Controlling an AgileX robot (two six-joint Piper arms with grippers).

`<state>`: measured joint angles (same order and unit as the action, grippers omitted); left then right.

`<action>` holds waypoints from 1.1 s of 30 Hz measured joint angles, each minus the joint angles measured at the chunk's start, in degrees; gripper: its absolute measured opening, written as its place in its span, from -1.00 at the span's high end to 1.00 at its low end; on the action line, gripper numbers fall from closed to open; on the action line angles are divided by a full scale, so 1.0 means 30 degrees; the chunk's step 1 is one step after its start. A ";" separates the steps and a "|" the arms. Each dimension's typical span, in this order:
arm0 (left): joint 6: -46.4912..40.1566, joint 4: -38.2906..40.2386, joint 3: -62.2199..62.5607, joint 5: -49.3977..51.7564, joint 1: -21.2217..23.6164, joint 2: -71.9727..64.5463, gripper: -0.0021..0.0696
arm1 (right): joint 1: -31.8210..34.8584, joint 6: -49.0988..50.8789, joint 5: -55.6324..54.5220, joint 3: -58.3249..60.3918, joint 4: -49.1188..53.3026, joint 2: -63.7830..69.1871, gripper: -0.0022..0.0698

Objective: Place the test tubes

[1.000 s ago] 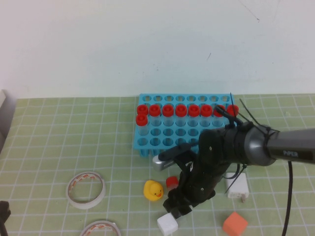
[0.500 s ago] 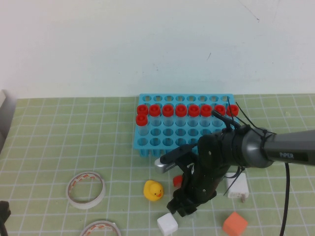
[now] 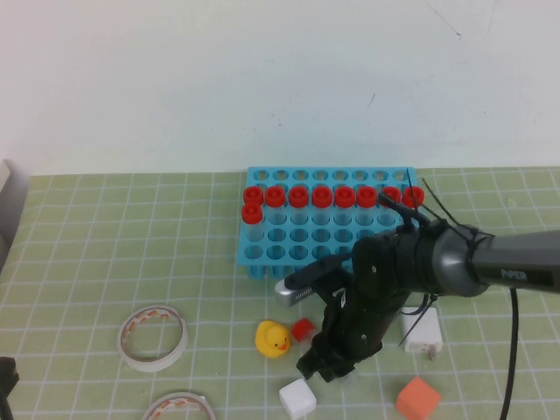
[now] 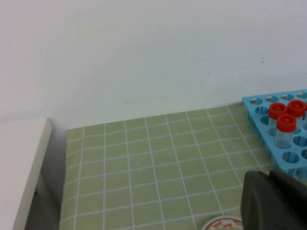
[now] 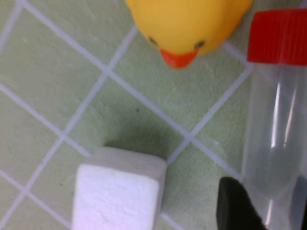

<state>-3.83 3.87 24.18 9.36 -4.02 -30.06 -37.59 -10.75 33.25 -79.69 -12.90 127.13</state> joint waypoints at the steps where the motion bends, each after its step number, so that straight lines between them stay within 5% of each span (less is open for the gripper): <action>1: 0.0000 0.0000 0.0000 0.0000 0.0000 0.0000 0.95 | 0.0000 0.0000 0.0000 0.0000 0.0000 -0.0247 0.29; 16: 0.0810 0.0151 0.0000 -0.2070 0.0000 0.0000 0.95 | -0.2257 -0.2493 -0.5116 0.0235 0.0016 -0.9171 0.29; 26: 0.0933 0.0060 0.0000 -0.8466 0.0000 0.0000 0.95 | -0.5206 -0.3247 -1.4399 0.1716 0.0016 -1.0272 0.29; 33: 0.5490 -0.4776 0.0000 -0.9349 0.0000 0.0000 0.95 | -0.5955 -0.1158 -2.0294 0.3650 0.0724 -0.9851 0.29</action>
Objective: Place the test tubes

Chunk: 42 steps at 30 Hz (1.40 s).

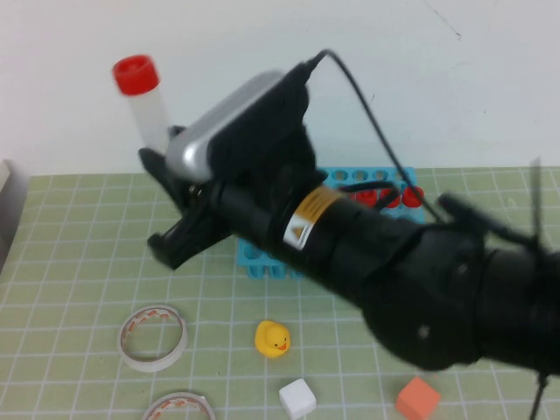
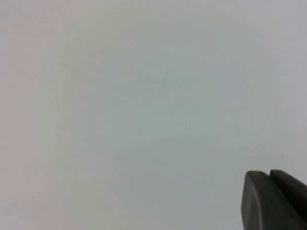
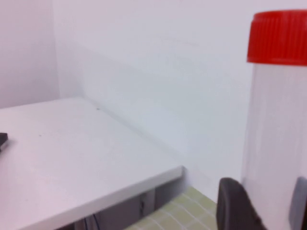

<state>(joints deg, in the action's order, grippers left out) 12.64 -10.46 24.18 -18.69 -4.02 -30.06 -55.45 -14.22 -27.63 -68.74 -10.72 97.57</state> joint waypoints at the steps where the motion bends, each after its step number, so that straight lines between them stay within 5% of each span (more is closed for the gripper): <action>1: 0.1361 -0.0988 0.0000 -0.0140 0.0000 0.0000 0.95 | -0.0150 0.0141 -0.0516 0.0115 0.0319 0.0153 0.29; 9: 1.0267 -1.0610 0.0000 -0.2986 0.0000 -0.1313 0.69 | -0.0708 0.2321 -0.4932 0.0193 0.4580 0.2036 0.29; 15: 1.2409 -1.1623 0.0000 -0.3067 0.0000 -0.1940 -0.02 | -0.0824 0.2801 -0.5786 0.0193 0.6604 0.2427 0.29; 20: 1.2374 -1.1270 0.0000 -0.3137 0.0000 -0.2409 -0.35 | -0.0852 0.3929 -0.5649 0.0193 0.7662 0.2427 0.29; 42: 1.2346 -1.1545 0.0000 -0.5029 0.0000 -0.3769 -0.41 | -0.0852 0.5557 -0.3898 0.0193 1.0267 0.2662 0.29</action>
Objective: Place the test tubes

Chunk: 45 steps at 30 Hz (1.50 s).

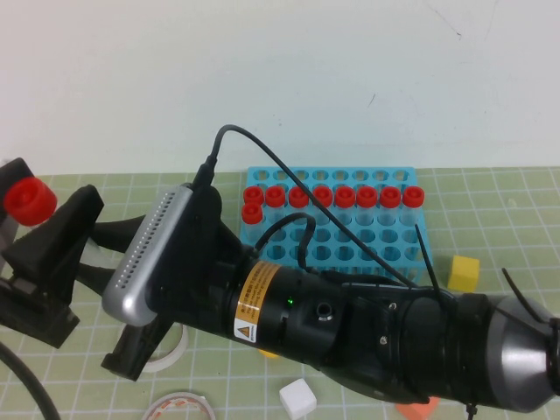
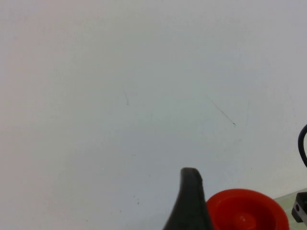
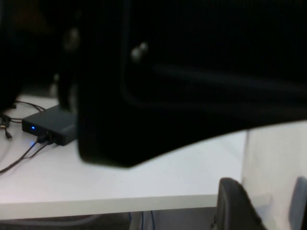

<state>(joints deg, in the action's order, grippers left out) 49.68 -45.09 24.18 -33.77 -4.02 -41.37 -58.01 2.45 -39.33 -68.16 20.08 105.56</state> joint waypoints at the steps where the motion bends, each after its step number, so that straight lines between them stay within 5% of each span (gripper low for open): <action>1: 0.0000 -0.0105 0.0000 0.0000 0.0000 0.0000 -0.41 | 0.0000 0.0091 0.0000 0.0000 0.0000 0.0000 0.29; 4: 0.0168 -0.0428 0.0000 0.0041 0.0000 0.0000 -0.33 | 0.0000 0.0307 0.0000 0.0000 0.0016 0.0000 0.29; 10: 0.0616 -0.0485 0.0000 0.0041 0.0000 0.0000 0.21 | 0.0000 0.0377 0.0000 0.0005 0.0016 0.0000 0.29; 23: 0.1597 -0.2057 0.0000 0.0041 0.0000 0.0000 0.21 | 0.0000 0.0377 0.0158 0.0102 0.0325 0.0029 0.24; 29: 0.1908 -0.2552 0.0000 -0.0030 0.0000 0.0000 0.21 | 0.0000 -0.1359 -0.0342 0.0102 0.0319 -0.0362 -0.49; 33: 0.1955 -0.2521 0.0000 -0.0107 0.0000 0.0000 0.21 | 0.0000 -0.2260 -0.0220 0.0102 -0.0074 -0.1176 -0.70; 40: 0.1862 -0.2409 0.0000 -0.0091 0.0000 0.0000 0.21 | 0.0000 -0.1832 0.4865 0.0147 -0.0601 -0.3416 -0.69; 45: 0.1615 -0.2286 0.0000 0.0677 0.0000 0.0000 0.21 | 0.0000 -0.1452 1.1086 0.0147 -0.0769 -0.6388 -0.39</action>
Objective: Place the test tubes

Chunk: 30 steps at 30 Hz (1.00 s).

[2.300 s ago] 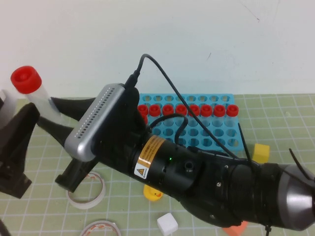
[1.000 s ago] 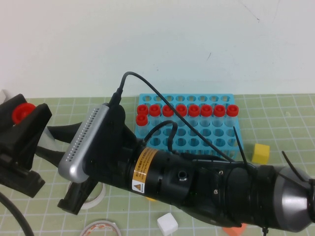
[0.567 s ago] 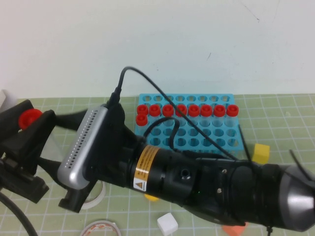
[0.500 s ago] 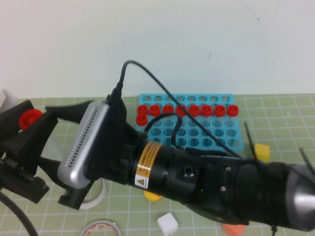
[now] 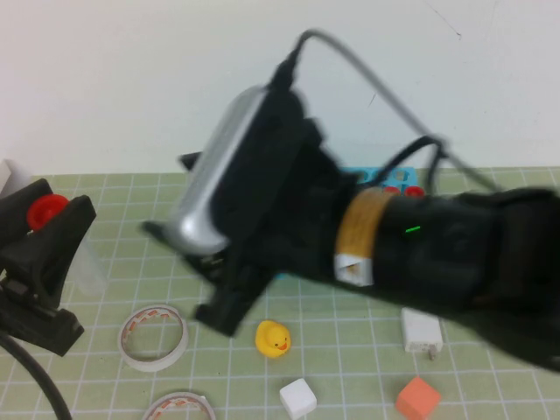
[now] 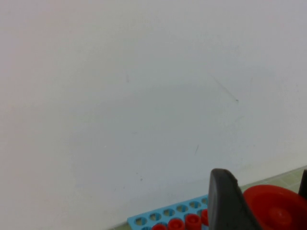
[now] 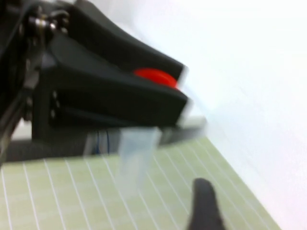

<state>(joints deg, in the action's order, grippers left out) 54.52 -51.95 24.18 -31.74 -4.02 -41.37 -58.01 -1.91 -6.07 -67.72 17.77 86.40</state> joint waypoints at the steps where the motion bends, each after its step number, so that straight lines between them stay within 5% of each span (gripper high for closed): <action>1: 0.0000 0.0042 0.0000 0.0156 0.0000 0.0000 0.21 | 0.0000 0.0032 0.1228 0.0000 0.0000 -0.0653 -0.29; 11: 0.0033 0.0148 0.0000 0.0526 0.0000 0.0000 0.21 | 0.0000 -0.2026 1.0065 0.0183 -0.0071 -0.7406 0.83; 20: 0.0142 0.0148 0.0000 0.0526 0.0000 0.0000 0.21 | 0.0000 -0.2802 1.2067 0.4707 -0.0043 -1.2821 0.94; 30: -0.0159 -0.1169 0.0000 -0.0926 0.0000 0.0000 0.21 | 0.0000 0.0060 1.6676 0.8213 0.0607 -1.9547 0.94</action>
<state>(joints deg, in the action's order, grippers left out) 54.05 -55.46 24.18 -34.52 -4.02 -41.37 -58.01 -1.73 43.96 -43.08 19.59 27.76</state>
